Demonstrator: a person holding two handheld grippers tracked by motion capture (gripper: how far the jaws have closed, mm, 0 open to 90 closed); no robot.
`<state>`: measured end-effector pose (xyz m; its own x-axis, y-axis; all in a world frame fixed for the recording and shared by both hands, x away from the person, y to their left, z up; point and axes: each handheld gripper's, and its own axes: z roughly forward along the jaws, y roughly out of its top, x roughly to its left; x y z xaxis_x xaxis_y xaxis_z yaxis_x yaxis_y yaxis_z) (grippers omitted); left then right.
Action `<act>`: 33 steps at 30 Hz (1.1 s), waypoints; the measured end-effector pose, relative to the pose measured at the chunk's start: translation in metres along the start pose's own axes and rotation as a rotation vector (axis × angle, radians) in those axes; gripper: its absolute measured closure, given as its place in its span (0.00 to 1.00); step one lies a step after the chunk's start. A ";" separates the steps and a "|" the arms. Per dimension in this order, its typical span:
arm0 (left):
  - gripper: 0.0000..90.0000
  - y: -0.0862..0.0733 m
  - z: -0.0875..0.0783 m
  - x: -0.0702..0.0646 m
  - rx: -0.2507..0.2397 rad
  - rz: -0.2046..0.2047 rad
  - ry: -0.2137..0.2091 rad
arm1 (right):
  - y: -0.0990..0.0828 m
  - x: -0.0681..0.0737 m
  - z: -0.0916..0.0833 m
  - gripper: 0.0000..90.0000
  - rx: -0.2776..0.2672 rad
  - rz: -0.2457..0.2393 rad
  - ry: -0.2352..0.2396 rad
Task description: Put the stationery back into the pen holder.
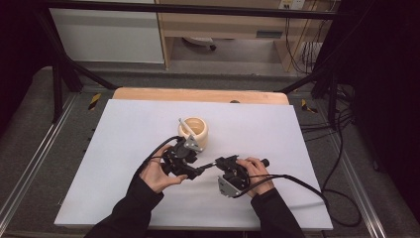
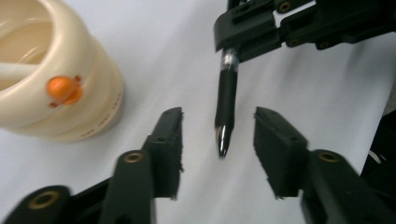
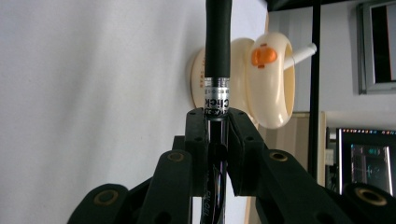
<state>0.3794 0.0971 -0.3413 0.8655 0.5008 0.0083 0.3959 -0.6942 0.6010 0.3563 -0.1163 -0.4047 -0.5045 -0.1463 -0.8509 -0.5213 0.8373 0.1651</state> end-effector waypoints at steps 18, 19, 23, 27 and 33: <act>0.17 -0.086 -0.008 0.035 -0.100 -0.081 0.142 | -0.022 -0.006 -0.002 0.89 0.023 0.229 0.000; 0.15 -0.092 -0.008 0.036 -0.107 -0.090 0.147 | -0.023 -0.007 -0.002 0.89 0.021 0.253 -0.003; 0.12 -0.115 -0.012 0.043 -0.138 -0.128 0.168 | -0.026 -0.011 -0.006 0.89 -0.001 0.369 -0.014; 0.11 -0.135 -0.019 0.049 -0.175 -0.163 0.195 | -0.030 -0.015 -0.007 0.89 -0.023 0.481 -0.024; 0.09 -0.156 -0.028 0.056 -0.227 -0.213 0.229 | -0.035 -0.019 -0.007 0.89 -0.064 0.646 -0.013</act>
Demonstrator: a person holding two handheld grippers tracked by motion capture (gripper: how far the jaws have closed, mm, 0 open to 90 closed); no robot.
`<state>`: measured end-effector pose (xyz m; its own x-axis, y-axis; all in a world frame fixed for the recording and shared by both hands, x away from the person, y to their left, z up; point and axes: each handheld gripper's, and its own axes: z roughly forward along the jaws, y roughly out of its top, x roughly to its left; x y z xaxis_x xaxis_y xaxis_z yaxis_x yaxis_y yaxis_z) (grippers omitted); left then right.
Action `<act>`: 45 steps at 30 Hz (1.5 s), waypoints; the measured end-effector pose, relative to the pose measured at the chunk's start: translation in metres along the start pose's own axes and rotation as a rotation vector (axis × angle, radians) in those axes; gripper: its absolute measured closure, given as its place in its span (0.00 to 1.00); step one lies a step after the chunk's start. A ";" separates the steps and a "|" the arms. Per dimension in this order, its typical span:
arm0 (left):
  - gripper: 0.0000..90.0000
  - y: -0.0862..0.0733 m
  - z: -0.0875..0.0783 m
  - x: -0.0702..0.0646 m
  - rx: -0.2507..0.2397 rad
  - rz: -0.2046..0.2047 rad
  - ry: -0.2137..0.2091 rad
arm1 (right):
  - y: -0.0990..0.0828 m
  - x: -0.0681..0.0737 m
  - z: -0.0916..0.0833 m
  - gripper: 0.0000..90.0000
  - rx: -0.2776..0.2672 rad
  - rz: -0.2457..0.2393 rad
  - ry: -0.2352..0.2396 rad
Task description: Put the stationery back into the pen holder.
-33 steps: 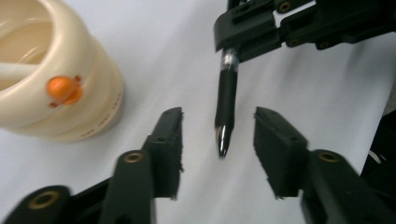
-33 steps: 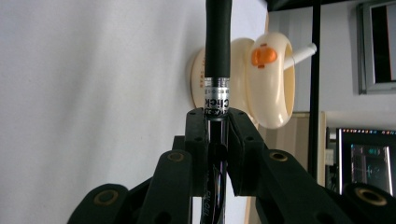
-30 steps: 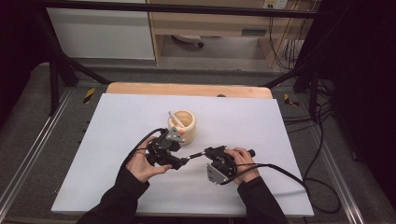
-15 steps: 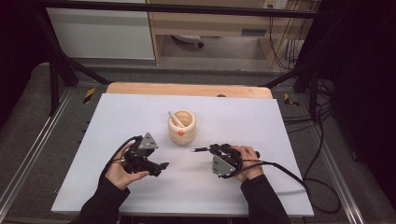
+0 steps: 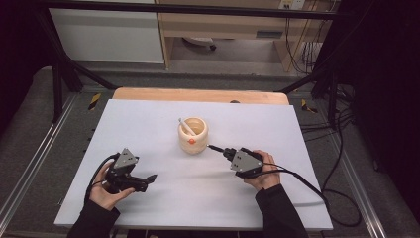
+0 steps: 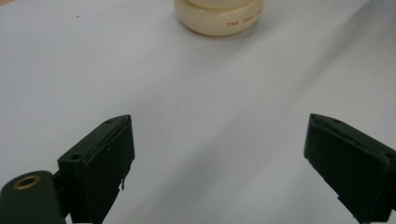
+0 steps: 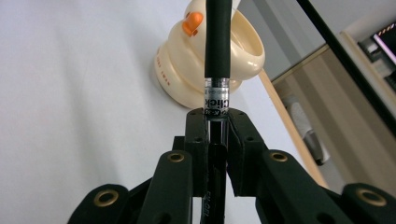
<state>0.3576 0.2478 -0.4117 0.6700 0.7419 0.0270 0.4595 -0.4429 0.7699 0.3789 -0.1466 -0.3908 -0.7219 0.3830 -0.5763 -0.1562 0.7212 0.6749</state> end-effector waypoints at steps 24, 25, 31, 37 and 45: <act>0.09 -0.039 -0.012 0.025 -0.082 -0.133 0.026 | 0.010 -0.024 0.006 0.89 -0.228 0.683 0.028; 0.09 -0.040 -0.013 0.025 -0.083 -0.135 0.027 | 0.011 -0.025 0.006 0.89 -0.233 0.701 0.028; 0.09 -0.044 -0.012 0.027 -0.086 -0.140 0.027 | 0.017 -0.028 0.009 0.89 -0.269 0.766 0.020; 0.09 -0.047 -0.010 0.029 -0.083 -0.149 0.028 | 0.022 -0.031 0.013 0.89 -0.298 0.822 0.023; 0.09 -0.048 -0.009 0.030 -0.082 -0.155 0.030 | 0.033 -0.035 0.024 0.89 -0.324 0.856 0.026</act>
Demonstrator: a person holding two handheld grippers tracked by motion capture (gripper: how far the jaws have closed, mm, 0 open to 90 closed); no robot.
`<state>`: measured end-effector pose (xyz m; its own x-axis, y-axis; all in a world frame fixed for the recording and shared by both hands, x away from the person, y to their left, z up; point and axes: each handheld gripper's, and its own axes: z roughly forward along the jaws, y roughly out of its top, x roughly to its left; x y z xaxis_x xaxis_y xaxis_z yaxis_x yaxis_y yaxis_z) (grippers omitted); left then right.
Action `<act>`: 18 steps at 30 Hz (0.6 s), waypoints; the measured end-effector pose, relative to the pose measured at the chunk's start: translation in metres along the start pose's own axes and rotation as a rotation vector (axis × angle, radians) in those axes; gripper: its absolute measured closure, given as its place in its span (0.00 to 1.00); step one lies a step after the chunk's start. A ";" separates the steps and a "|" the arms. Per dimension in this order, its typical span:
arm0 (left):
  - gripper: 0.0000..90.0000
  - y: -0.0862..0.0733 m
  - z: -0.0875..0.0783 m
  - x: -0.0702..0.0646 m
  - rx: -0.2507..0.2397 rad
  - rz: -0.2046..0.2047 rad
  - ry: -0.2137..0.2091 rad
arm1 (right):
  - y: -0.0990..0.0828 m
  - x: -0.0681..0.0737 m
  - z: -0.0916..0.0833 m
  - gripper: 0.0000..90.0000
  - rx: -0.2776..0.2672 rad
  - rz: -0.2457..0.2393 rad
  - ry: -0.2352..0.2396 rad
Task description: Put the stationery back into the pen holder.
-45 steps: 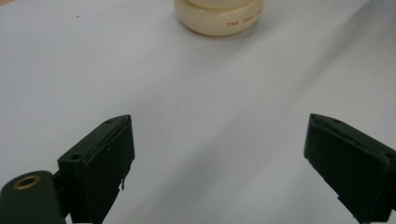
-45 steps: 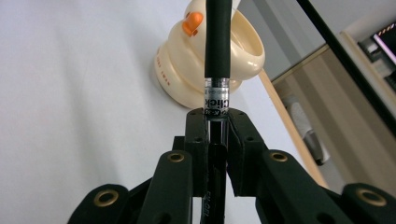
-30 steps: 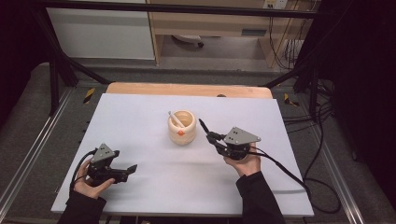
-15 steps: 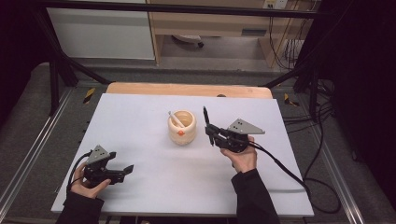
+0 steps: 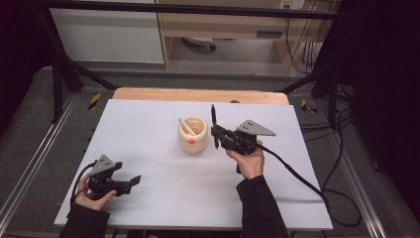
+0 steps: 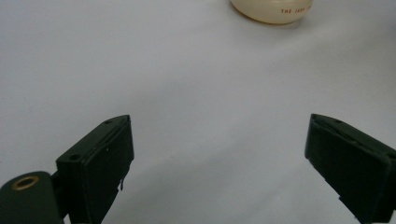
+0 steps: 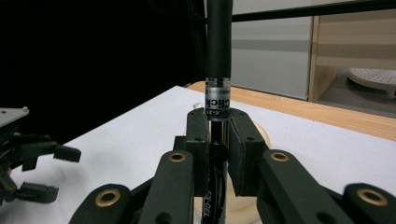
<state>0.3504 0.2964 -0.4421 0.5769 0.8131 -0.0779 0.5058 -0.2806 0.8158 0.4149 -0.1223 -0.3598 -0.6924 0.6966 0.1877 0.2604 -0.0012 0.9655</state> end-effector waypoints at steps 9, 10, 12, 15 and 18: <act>0.09 -0.001 0.002 0.000 0.008 0.001 -0.004 | 0.009 0.004 0.019 0.89 -0.024 0.014 -0.005; 0.09 -0.001 0.003 0.000 0.009 0.001 -0.004 | 0.010 0.004 0.021 0.89 -0.027 0.015 -0.006; 0.09 -0.001 0.003 0.000 0.008 0.001 -0.005 | 0.012 0.005 0.026 0.89 -0.032 0.018 -0.006; 0.09 -0.002 0.003 0.001 0.009 -0.001 -0.005 | 0.016 0.006 0.033 0.89 -0.039 0.021 -0.007; 0.09 -0.002 0.003 0.001 0.010 -0.001 -0.006 | 0.020 0.005 0.040 0.89 -0.047 0.026 -0.016</act>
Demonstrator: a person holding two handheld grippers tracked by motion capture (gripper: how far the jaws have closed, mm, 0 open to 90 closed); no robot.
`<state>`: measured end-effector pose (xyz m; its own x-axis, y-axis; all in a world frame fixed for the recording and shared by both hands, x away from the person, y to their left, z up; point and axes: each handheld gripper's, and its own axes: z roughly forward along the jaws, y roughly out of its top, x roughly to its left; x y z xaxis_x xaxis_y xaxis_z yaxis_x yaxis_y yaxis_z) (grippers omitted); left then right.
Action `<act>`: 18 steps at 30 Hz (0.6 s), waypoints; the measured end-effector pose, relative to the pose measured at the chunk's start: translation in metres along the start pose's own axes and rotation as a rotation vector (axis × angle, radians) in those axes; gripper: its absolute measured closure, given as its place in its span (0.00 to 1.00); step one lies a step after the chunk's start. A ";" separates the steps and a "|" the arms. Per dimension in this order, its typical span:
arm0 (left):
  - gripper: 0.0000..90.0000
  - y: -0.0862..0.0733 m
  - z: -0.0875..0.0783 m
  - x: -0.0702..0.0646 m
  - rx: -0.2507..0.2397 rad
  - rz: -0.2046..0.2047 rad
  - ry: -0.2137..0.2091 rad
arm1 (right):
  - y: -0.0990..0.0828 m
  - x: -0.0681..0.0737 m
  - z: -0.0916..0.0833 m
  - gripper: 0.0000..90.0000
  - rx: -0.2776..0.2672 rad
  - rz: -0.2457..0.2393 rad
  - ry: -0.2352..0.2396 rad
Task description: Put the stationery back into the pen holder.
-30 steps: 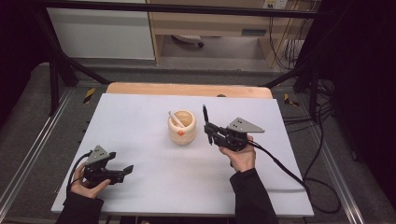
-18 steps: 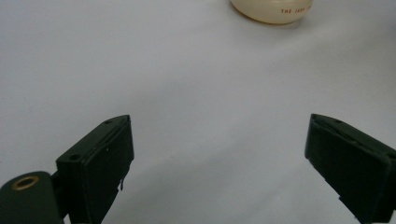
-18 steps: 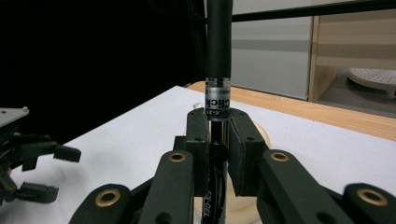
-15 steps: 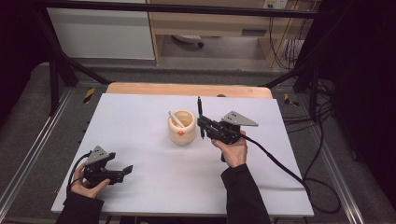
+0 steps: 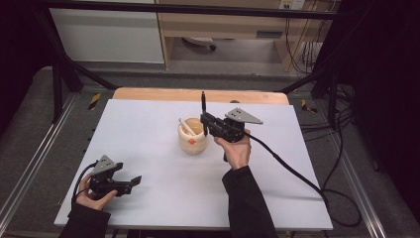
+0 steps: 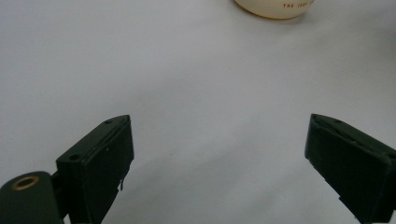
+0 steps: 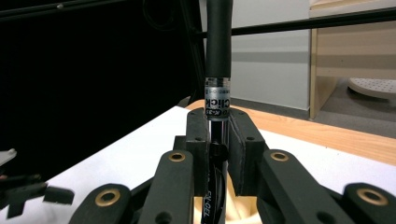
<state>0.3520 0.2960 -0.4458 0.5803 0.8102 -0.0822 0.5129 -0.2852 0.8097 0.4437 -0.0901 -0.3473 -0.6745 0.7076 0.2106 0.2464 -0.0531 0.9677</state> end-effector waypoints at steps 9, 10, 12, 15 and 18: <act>0.09 0.000 0.000 0.001 -0.002 -0.003 0.004 | -0.001 -0.008 0.020 0.89 -0.008 0.011 -0.037; 0.09 0.000 0.000 0.001 -0.001 -0.003 0.003 | -0.001 -0.009 0.022 0.89 -0.009 0.013 -0.041; 0.09 0.000 0.000 0.001 -0.001 -0.004 0.002 | -0.002 -0.011 0.025 0.89 -0.012 0.019 -0.041; 0.09 0.000 0.001 0.001 0.000 -0.005 -0.002 | -0.004 -0.013 0.032 0.89 -0.020 0.016 -0.032; 0.09 0.000 0.001 0.001 -0.001 -0.004 -0.002 | -0.007 -0.014 0.039 0.89 -0.013 0.022 -0.031</act>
<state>0.3528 0.2967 -0.4466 0.5795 0.8104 -0.0860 0.5144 -0.2818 0.8099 0.4788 -0.0719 -0.3626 -0.6473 0.7275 0.2274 0.2516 -0.0776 0.9647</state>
